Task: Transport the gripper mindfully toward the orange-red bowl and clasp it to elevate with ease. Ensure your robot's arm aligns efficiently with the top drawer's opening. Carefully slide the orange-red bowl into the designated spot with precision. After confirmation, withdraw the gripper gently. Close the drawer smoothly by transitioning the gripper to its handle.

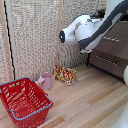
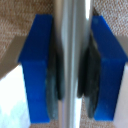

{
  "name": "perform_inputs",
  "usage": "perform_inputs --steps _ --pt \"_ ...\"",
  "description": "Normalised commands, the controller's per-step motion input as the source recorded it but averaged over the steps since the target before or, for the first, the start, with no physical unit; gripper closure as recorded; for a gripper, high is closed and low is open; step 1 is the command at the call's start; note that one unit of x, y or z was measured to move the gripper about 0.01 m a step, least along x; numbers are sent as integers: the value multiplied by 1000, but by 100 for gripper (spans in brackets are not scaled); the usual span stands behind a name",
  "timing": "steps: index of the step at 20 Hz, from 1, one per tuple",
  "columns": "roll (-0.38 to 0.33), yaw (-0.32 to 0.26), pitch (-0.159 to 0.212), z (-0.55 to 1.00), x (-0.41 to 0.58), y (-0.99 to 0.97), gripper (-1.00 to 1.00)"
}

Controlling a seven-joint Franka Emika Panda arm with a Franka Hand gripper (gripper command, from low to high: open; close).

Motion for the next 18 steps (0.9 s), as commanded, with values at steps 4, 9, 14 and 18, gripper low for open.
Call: perform_inputs --steps 4,9,14,18 --pt "-28 0 51 833 189 -373 100" --pt "-27 1 3 658 191 -539 100" --pt "0 6 0 347 57 -761 100" --pt "0 3 0 237 0 -811 100"
